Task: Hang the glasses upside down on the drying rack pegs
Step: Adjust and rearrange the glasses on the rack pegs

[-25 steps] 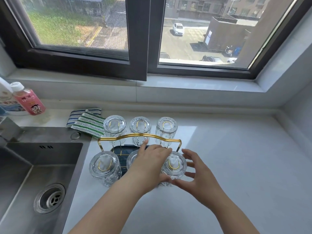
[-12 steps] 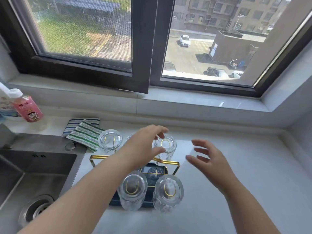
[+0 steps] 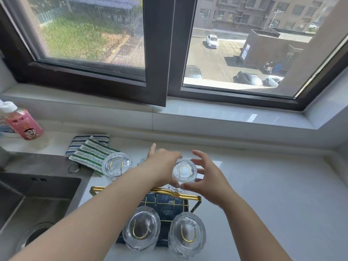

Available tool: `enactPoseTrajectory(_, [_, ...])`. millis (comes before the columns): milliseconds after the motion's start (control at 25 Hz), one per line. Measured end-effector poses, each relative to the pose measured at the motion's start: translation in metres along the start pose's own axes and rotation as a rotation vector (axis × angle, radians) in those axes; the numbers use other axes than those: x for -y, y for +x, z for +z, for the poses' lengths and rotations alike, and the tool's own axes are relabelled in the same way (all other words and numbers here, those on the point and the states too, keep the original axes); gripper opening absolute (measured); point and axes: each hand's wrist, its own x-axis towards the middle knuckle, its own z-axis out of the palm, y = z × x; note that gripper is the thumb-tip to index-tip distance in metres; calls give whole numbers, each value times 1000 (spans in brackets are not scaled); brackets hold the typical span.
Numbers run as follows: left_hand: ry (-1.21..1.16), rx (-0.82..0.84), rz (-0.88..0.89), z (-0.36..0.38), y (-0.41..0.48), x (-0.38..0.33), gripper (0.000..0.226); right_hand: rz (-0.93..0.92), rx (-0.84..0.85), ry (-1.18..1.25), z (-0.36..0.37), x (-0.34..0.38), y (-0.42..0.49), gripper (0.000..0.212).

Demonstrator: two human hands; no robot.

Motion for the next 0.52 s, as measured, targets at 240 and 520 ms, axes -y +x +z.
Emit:
enactPoseTrajectory(240, [-44, -30, 14, 2, -1, 4, 81, -1, -23, 8, 1, 1, -3, 95])
enactPoseTrajectory(520, [-74, -60, 35, 6, 2, 4, 81, 11, -30, 8, -1, 1, -3, 94])
